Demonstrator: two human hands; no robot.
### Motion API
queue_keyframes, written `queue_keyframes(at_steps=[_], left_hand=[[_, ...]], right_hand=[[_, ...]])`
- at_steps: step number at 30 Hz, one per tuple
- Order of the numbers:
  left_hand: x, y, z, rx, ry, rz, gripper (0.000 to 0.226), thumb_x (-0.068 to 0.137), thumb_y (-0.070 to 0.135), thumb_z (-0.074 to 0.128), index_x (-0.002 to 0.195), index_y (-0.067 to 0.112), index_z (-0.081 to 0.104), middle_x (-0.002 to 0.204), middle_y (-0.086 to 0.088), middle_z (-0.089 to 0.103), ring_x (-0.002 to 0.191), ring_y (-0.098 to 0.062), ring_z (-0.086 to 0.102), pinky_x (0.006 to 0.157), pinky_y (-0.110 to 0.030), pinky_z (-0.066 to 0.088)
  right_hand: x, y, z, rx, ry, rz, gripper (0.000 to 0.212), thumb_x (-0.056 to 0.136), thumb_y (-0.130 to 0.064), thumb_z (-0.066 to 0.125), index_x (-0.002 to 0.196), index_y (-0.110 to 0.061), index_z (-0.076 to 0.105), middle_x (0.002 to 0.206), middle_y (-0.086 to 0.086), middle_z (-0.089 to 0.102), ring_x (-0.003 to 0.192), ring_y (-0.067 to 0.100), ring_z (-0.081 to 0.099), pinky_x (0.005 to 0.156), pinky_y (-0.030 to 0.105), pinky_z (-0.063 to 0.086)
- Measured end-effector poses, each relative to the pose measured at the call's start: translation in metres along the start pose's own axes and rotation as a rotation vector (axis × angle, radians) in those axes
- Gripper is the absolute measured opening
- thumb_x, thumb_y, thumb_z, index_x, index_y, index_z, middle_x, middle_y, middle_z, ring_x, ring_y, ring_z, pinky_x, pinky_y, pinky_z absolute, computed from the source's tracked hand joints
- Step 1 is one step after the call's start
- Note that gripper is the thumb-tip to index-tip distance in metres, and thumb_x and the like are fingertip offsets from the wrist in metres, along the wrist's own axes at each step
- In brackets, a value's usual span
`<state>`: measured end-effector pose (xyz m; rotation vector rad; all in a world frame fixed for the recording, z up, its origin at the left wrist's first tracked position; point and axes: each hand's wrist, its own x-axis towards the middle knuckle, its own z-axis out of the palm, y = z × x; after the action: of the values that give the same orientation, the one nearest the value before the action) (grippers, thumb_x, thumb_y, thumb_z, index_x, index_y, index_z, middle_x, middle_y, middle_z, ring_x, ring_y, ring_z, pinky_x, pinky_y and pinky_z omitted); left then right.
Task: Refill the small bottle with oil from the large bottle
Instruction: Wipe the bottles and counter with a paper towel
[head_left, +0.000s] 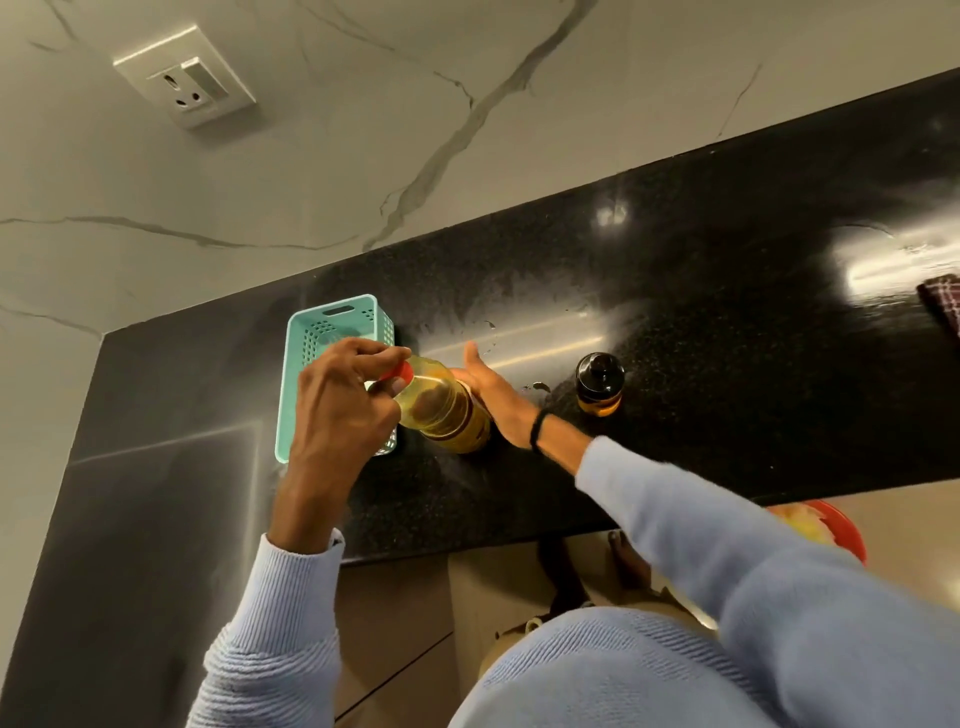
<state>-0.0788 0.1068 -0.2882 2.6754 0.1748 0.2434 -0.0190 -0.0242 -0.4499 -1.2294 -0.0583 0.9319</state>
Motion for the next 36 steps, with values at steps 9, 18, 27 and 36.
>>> queue_keyframes(at_steps=[9, 18, 27, 36], left_hand=[[-0.007, 0.005, -0.001, 0.122, 0.077, -0.191, 0.044, 0.08, 0.054, 0.074, 0.109, 0.021, 0.076, 0.097, -0.004, 0.075, 0.09, -0.022, 0.068, 0.082, -0.043, 0.056], [-0.006, 0.022, 0.013, 0.24, 0.06, -0.131, 0.022, 0.088, 0.026, 0.067, 0.092, 0.005, 0.073, 0.09, -0.013, 0.059, 0.077, -0.026, 0.056, 0.068, -0.034, 0.045], [-0.006, 0.017, 0.013, 0.225, 0.061, 0.008, 0.008, 0.085, 0.013, 0.07, 0.086, 0.006, 0.075, 0.086, -0.01, 0.059, 0.074, -0.019, 0.05, 0.065, -0.029, 0.04], [0.003, 0.012, 0.012, 0.149, 0.06, -0.062, 0.019, 0.085, 0.028, 0.072, 0.1, 0.017, 0.079, 0.092, -0.004, 0.066, 0.087, -0.022, 0.061, 0.078, -0.038, 0.052]], right_hand=[[-0.033, 0.041, 0.0, 0.407, 0.226, -0.048, 0.052, 0.093, -0.01, 0.054, 0.144, -0.01, 0.048, 0.144, 0.006, 0.053, 0.127, 0.019, 0.054, 0.109, 0.034, 0.042], [-0.064, 0.031, 0.018, 0.379, 0.258, -0.205, 0.047, 0.105, -0.02, 0.04, 0.151, -0.01, 0.035, 0.156, 0.002, 0.039, 0.139, 0.01, 0.04, 0.118, 0.028, 0.03], [-0.04, 0.022, 0.009, -0.295, 0.066, -0.225, 0.093, 0.064, -0.023, 0.055, 0.153, -0.017, 0.03, 0.153, 0.007, 0.037, 0.137, 0.016, 0.037, 0.113, 0.036, 0.032], [-0.021, 0.001, -0.026, -0.292, -0.172, -0.039, 0.092, 0.065, -0.019, 0.054, 0.153, -0.017, 0.026, 0.144, 0.015, 0.045, 0.117, 0.017, 0.049, 0.084, 0.02, 0.047]])
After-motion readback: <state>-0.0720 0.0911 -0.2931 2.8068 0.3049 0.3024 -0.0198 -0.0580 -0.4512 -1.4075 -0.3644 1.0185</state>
